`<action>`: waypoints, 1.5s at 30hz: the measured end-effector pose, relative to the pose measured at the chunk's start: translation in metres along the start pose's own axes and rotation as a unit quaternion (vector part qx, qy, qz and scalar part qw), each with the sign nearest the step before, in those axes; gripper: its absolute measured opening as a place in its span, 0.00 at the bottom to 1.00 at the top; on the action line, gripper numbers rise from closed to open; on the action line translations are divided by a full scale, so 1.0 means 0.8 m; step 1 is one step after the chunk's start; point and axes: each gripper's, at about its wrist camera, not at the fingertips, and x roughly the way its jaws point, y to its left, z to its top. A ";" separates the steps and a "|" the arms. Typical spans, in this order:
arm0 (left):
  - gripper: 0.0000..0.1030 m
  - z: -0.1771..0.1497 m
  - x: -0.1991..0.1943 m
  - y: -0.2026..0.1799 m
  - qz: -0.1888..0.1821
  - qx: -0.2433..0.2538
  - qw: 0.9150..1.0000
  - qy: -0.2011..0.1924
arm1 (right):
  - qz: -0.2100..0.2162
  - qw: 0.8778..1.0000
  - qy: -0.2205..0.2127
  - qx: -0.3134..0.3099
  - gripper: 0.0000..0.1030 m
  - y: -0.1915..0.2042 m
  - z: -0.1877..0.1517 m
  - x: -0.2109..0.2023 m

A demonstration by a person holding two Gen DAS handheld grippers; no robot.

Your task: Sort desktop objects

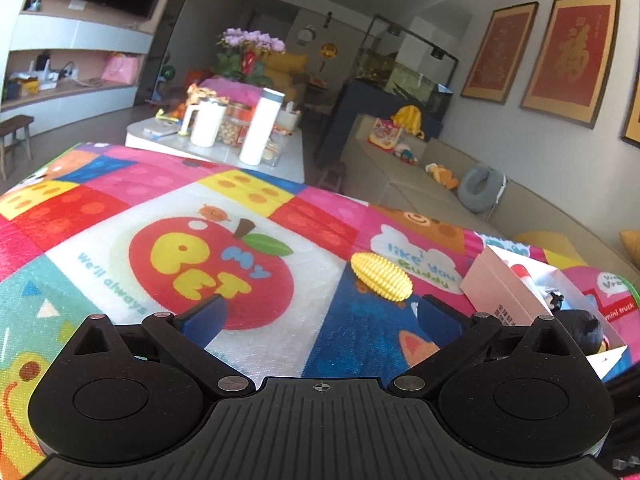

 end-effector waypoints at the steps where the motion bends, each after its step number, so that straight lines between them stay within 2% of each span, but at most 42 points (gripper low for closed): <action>1: 1.00 -0.001 -0.001 -0.004 -0.001 0.010 1.000 -0.002 | 0.009 1.000 -0.013 0.005 0.16 -0.001 -0.017 -0.017; 2: 1.00 -0.002 -0.002 -0.006 -0.001 0.015 1.000 -0.003 | 0.008 0.999 -0.030 0.012 0.22 -0.005 -0.030 -0.033; 4: 1.00 -0.003 -0.003 -0.006 0.002 0.016 1.000 -0.002 | -0.023 0.996 -0.082 0.030 0.51 -0.022 -0.052 -0.062; 7: 1.00 -0.003 0.001 -0.005 0.007 0.011 1.000 0.006 | -0.100 0.984 -0.137 0.061 0.72 -0.058 -0.073 -0.081; 11: 1.00 -0.003 0.003 -0.008 0.012 0.018 1.000 0.010 | -0.133 0.972 -0.162 0.103 0.73 -0.106 -0.064 -0.063; 12: 1.00 -0.004 0.003 -0.008 0.013 0.017 1.000 0.010 | -0.129 0.971 -0.168 0.108 0.78 -0.111 -0.058 -0.058; 15: 1.00 -0.004 0.004 -0.005 0.018 0.009 1.000 0.017 | -0.102 0.971 -0.195 0.092 0.79 -0.108 -0.038 -0.042; 19: 1.00 -0.004 0.011 -0.007 0.032 0.011 0.999 0.034 | -0.130 0.966 -0.212 0.063 0.79 -0.090 -0.029 -0.020; 21: 1.00 -0.004 0.016 -0.015 0.044 0.028 0.998 0.045 | -0.129 0.966 -0.214 0.063 0.81 -0.088 -0.041 -0.018; 25: 1.00 -0.007 0.029 -0.036 0.069 0.084 0.992 0.071 | -0.114 0.964 -0.214 0.106 0.94 -0.103 -0.089 -0.031; 29: 1.00 -0.014 0.037 -0.059 0.091 0.146 0.982 0.082 | -0.102 0.956 -0.214 0.173 0.97 -0.127 -0.132 -0.042; 33: 1.00 -0.019 0.043 -0.074 0.100 0.190 0.972 0.092 | -0.102 0.951 -0.216 0.194 1.00 -0.134 -0.147 -0.038; 37: 1.00 -0.017 0.052 -0.081 0.084 0.207 0.970 0.098 | -0.092 0.953 -0.206 0.204 1.00 -0.139 -0.145 -0.032; 41: 1.00 -0.007 0.066 -0.090 0.025 0.228 0.970 0.082 | -0.097 0.953 -0.203 0.201 1.00 -0.136 -0.144 -0.028; 45: 1.00 0.012 0.101 -0.095 -0.012 0.242 0.967 0.079 | -0.097 0.953 -0.205 0.203 1.00 -0.137 -0.144 -0.027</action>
